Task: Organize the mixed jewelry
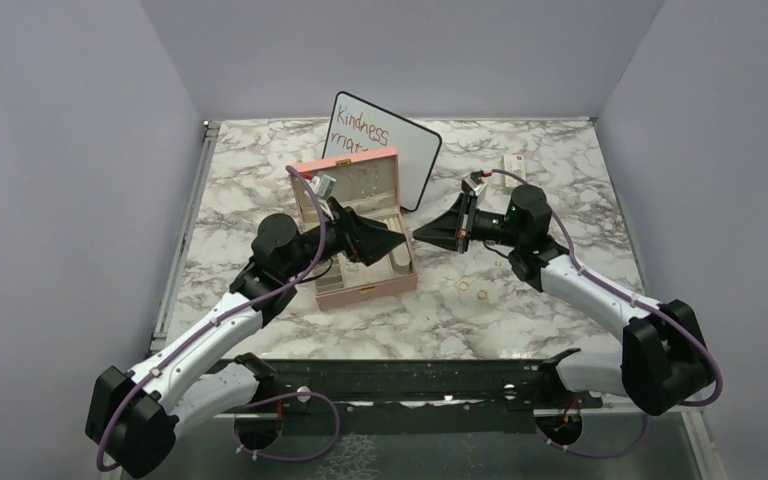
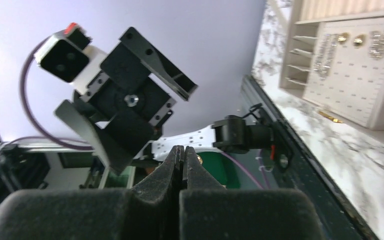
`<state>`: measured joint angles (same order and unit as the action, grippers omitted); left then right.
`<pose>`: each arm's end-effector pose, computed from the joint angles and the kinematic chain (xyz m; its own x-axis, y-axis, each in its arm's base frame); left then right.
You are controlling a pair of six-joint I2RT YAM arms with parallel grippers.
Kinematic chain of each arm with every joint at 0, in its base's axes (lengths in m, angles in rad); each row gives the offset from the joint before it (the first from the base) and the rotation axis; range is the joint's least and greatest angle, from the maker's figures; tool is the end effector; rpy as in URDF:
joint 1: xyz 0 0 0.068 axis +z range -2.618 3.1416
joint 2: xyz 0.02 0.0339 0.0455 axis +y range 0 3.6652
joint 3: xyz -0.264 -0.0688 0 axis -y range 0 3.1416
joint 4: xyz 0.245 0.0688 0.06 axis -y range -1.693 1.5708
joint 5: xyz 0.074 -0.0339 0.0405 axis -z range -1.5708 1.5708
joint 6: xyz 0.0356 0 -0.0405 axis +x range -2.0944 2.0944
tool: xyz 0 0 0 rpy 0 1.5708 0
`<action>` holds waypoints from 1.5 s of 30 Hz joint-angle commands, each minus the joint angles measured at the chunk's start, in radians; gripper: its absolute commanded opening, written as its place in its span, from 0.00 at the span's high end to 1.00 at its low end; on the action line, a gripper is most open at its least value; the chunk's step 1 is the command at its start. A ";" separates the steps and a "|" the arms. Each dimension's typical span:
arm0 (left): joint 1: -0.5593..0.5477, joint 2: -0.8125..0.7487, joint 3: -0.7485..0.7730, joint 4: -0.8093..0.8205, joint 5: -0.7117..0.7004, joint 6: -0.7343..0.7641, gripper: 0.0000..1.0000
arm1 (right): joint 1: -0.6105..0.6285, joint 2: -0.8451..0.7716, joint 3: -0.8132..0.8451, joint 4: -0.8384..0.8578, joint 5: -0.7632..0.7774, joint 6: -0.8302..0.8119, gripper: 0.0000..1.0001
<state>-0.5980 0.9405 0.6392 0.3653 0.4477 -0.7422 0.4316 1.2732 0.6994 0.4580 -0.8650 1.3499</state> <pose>0.1748 -0.1377 0.3181 -0.5454 -0.3657 -0.7542 0.6729 0.3455 -0.6541 0.2406 0.1406 0.2721 -0.9577 0.2557 -0.1318 -0.1075 0.1070 0.9884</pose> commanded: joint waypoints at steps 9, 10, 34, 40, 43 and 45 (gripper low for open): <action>-0.031 0.100 0.050 0.123 0.130 -0.081 0.34 | -0.002 -0.023 -0.075 0.322 -0.022 0.283 0.99; -0.037 0.111 0.049 0.131 0.126 -0.083 0.34 | -0.002 -0.023 -0.081 0.334 -0.020 0.294 0.99; -0.071 0.174 0.065 0.177 0.136 -0.085 0.70 | -0.002 -0.015 -0.132 0.416 -0.002 0.408 0.99; -0.071 0.172 0.065 0.172 0.125 -0.081 0.82 | -0.002 -0.018 -0.138 0.417 0.004 0.410 0.99; -0.071 0.171 0.065 0.165 0.118 -0.076 0.88 | -0.002 -0.017 -0.139 0.413 0.007 0.407 0.99; -0.071 0.168 0.064 0.158 0.109 -0.071 0.91 | -0.002 -0.017 -0.142 0.412 0.009 0.405 0.99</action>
<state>-0.6632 1.1168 0.6846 0.5064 0.5579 -0.8288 0.4316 1.2728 0.5709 0.8371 -0.8780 1.7546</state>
